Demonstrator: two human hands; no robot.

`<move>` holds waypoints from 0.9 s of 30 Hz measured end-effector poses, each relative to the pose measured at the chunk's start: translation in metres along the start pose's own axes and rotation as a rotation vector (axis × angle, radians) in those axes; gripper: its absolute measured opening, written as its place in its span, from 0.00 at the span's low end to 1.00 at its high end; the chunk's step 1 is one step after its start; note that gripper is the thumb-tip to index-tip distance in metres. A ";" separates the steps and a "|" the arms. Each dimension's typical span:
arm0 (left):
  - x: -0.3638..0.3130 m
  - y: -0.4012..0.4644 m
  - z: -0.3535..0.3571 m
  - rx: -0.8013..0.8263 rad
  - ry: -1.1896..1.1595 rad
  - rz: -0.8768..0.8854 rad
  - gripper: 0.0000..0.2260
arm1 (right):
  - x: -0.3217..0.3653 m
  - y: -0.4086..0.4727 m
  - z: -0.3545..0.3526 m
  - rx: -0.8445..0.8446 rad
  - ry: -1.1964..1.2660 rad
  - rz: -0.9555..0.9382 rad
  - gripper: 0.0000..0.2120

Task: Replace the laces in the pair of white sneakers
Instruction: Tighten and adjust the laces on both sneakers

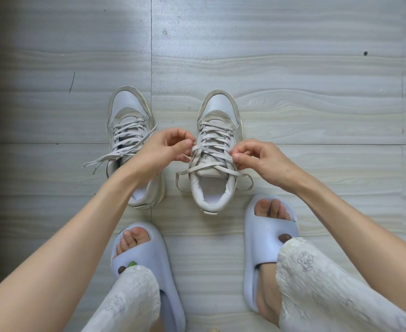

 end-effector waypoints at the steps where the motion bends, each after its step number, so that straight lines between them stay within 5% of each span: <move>1: 0.001 0.000 -0.002 -0.016 0.041 -0.008 0.05 | -0.001 0.001 0.001 0.011 -0.016 0.012 0.06; 5: 0.010 -0.001 0.003 0.002 0.185 -0.065 0.04 | 0.000 0.002 0.000 -0.015 0.087 0.031 0.05; 9: 0.015 0.000 0.003 -0.007 0.063 -0.087 0.06 | 0.006 0.002 0.000 -0.038 0.209 -0.001 0.08; 16: 0.008 0.001 0.002 -0.057 0.084 -0.044 0.05 | 0.009 0.008 -0.012 -0.076 0.024 0.028 0.11; 22: -0.010 0.014 -0.001 -0.064 0.256 0.016 0.08 | 0.005 0.016 -0.018 -0.171 0.144 0.135 0.08; 27: -0.006 0.023 0.006 0.017 0.327 -0.079 0.04 | -0.002 0.019 -0.003 -0.047 0.056 0.232 0.08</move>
Point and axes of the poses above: each hand's wrist, its own y-axis towards the middle knuckle, its own z-axis out of the palm, x = y × z, the point moved 5 cm from there along y, towards the middle knuckle, and after that the axes turned 11 degrees about -z, right-handed, at the moved point
